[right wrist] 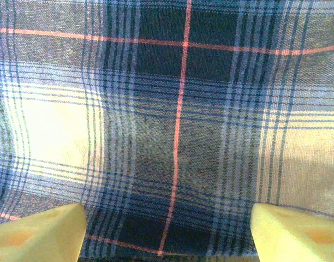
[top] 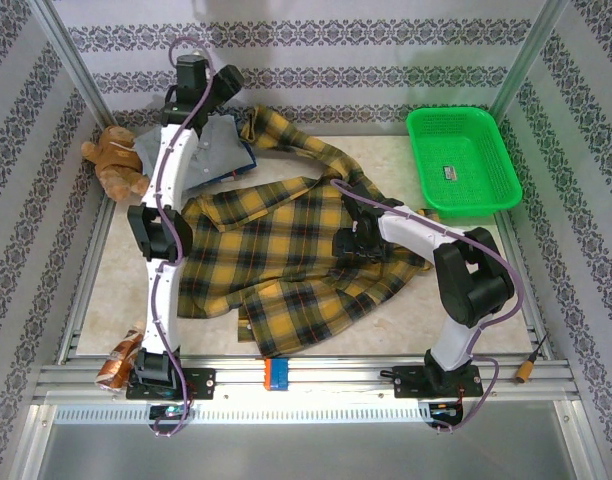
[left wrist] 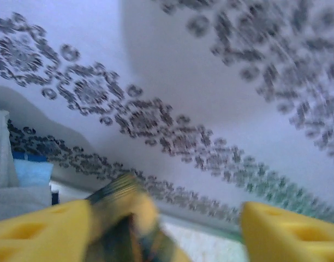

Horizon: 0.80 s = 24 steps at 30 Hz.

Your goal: Fold and stack the long sleeve shirts

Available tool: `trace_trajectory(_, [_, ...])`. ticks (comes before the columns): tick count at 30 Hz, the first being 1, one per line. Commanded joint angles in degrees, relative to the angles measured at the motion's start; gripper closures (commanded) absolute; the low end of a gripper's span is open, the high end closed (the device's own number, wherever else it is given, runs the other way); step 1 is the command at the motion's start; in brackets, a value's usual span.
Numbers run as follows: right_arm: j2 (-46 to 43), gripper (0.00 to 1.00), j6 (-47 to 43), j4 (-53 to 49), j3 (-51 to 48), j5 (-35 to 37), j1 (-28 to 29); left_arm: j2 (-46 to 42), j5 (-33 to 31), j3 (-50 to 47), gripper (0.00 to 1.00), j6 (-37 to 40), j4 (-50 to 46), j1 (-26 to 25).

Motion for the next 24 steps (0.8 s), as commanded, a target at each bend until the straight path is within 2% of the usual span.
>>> trace_trajectory(1, [-5.78, 0.20, -1.03, -1.66, -0.57, -0.29, -0.74, -2.56, 8.36, 3.47, 0.00, -4.57, -1.97, -0.99])
trace_trajectory(5, [-11.43, 0.19, -0.51, -4.75, -2.42, 0.57, -1.25, -9.19, 6.31, 0.74, 0.00, 3.24, -13.70, -1.90])
trace_trajectory(6, [-15.94, 0.19, -0.20, -7.70, -4.30, 1.66, -1.64, -17.35, 3.89, -7.27, 0.00, 10.47, -22.49, -3.12])
trace_trajectory(8, [-20.56, 0.19, 0.30, -10.45, -6.55, 1.34, -2.36, -25.70, 0.07, -19.86, 0.00, 14.96, -26.24, -4.56])
trace_trajectory(10, [-24.24, 0.19, 0.54, -12.33, -9.17, -2.49, -2.95, -35.09, -0.86, -36.90, 0.00, 16.12, -22.90, -5.21])
trace_trajectory(14, [-30.14, 0.19, 3.40, -15.22, -14.97, -10.86, -0.80, -50.47, 2.62, -69.22, 0.00, 12.06, -11.54, -5.10])
trace_trajectory(16, [-31.79, 0.19, 6.19, -15.78, -17.98, -13.00, 1.69, -52.43, 4.71, -77.61, 0.04, 10.30, -9.95, -5.32])
trace_trajectory(19, [-32.13, 0.19, 11.03, -11.74, -22.75, -15.25, 5.61, -52.57, 4.55, -85.13, 0.04, 9.28, -6.28, -6.98])
trace_trajectory(24, [-27.05, 0.20, 16.54, -6.57, -23.80, -13.88, 12.59, -46.85, 5.09, -87.22, 0.08, 10.56, -5.62, -7.74])
